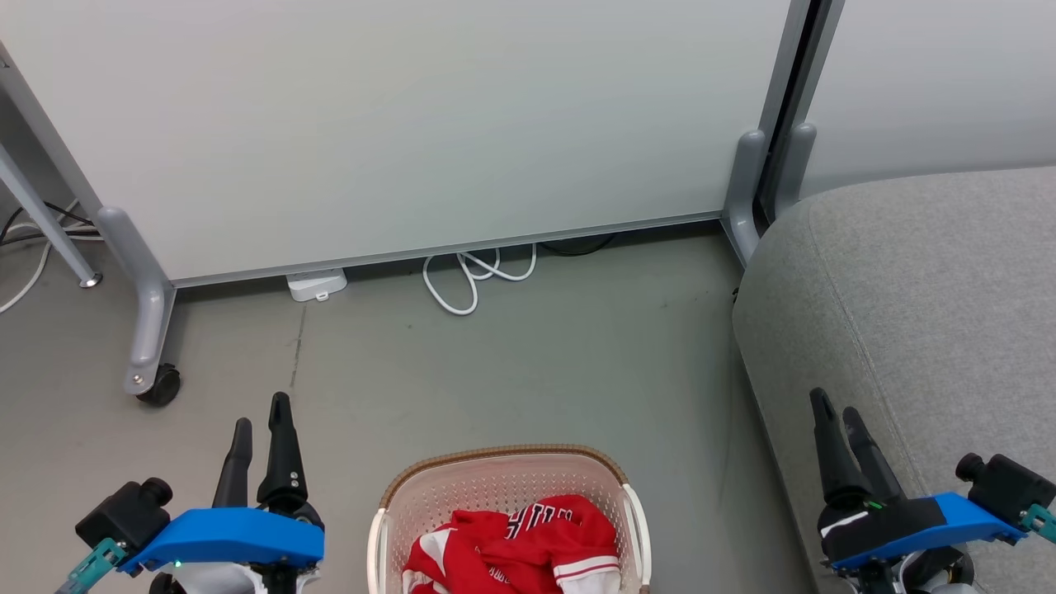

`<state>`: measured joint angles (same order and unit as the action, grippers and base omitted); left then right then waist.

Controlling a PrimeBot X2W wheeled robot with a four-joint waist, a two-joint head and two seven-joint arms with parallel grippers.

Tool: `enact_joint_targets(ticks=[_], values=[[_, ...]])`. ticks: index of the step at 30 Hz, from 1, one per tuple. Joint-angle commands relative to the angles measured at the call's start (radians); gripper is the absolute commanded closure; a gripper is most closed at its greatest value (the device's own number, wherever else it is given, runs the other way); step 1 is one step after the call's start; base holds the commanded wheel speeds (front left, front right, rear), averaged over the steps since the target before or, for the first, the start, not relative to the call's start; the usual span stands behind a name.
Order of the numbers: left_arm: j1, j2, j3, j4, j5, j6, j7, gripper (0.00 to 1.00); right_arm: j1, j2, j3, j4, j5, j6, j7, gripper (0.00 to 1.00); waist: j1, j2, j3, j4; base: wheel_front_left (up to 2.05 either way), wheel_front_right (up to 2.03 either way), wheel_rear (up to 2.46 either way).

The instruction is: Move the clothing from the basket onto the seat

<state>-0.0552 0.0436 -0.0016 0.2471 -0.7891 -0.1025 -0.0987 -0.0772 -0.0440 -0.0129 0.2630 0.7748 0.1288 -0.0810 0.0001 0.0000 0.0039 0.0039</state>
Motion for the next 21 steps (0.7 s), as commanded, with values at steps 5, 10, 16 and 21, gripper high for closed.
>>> enact_joint_targets(ticks=[5, 10, 16, 21], values=[[-0.011, 0.008, -0.005, -0.006, 0.074, -0.004, -0.02, 0.0, -0.021, -0.007, 0.006, -0.016, -0.078, 0.002, -0.014, 0.0, -0.0001, 0.0, 0.0, 0.001, 0.0, 0.0, 0.0], [-0.011, 0.008, -0.009, -0.003, 0.133, -0.005, -0.033, 0.0, -0.023, -0.007, 0.015, -0.018, -0.145, 0.002, -0.019, 0.0, -0.0001, 0.0, 0.0, 0.002, 0.0, 0.0, 0.0], [-0.008, 0.008, -0.015, 0.003, 0.199, -0.009, -0.05, 0.0, -0.023, -0.007, 0.025, -0.022, -0.221, 0.002, -0.019, 0.0, -0.0001, 0.0, 0.0, 0.003, 0.0, 0.0, 0.0], [-0.006, 0.008, -0.02, 0.008, 0.251, -0.013, -0.063, 0.0, -0.023, -0.007, 0.031, -0.026, -0.278, 0.002, -0.021, 0.0, -0.0001, 0.0, 0.0, 0.004, 0.0, 0.0, 0.0]])
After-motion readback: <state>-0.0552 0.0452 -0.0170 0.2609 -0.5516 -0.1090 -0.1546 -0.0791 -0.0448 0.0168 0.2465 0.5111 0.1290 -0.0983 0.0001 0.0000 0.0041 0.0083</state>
